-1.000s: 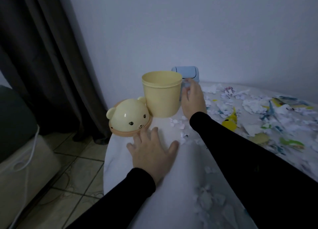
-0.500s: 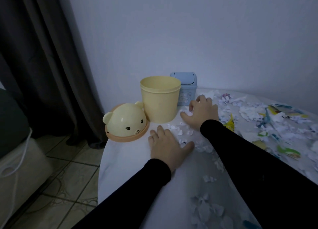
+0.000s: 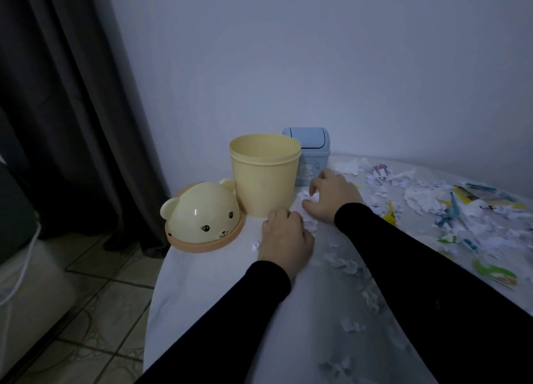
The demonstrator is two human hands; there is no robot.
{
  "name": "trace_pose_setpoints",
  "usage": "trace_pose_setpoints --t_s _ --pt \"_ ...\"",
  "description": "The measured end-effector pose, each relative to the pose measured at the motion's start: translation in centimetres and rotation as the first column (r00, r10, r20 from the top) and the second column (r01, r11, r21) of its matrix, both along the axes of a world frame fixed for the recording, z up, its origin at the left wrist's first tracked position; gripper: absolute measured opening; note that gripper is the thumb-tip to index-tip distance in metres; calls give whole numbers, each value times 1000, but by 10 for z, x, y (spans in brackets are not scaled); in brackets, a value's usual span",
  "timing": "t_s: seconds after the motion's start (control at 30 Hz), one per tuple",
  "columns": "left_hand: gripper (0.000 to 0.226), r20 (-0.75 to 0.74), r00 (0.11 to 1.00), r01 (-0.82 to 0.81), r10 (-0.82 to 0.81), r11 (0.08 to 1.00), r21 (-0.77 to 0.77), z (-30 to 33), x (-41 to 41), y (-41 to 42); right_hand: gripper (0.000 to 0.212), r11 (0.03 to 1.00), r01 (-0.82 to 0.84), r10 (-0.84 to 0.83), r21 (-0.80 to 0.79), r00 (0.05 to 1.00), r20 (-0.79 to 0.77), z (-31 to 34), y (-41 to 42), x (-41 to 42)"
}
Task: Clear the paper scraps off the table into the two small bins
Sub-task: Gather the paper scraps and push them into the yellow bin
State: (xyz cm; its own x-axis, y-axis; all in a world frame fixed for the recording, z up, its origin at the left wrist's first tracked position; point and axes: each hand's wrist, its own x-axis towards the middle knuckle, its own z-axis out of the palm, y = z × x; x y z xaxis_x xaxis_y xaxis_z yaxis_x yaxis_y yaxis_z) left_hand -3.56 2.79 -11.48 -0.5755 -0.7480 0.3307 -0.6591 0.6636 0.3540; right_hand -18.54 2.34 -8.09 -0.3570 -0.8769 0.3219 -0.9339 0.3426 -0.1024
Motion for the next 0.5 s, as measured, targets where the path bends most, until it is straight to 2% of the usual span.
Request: trace_pose_setpoints --t_s 0.1,0.17,0.23,0.33,0.5 --pt "29 39 991 -117 126 974 -195 3 6 5 49 987 -65 44 150 989 142 -7 -9 -1" --pt "29 33 976 -197 213 943 -268 -1 9 8 49 985 -63 33 161 982 184 -14 -12 1" --pt "40 70 965 -236 252 954 -186 0 17 15 40 992 -28 13 120 992 125 -17 -12 3" --pt "78 174 963 -209 204 978 9 -1 20 24 30 997 -8 -1 74 994 114 -18 -7 7" --pt "60 91 995 -42 28 988 149 5 21 23 17 991 -94 65 92 958 281 -11 17 1"
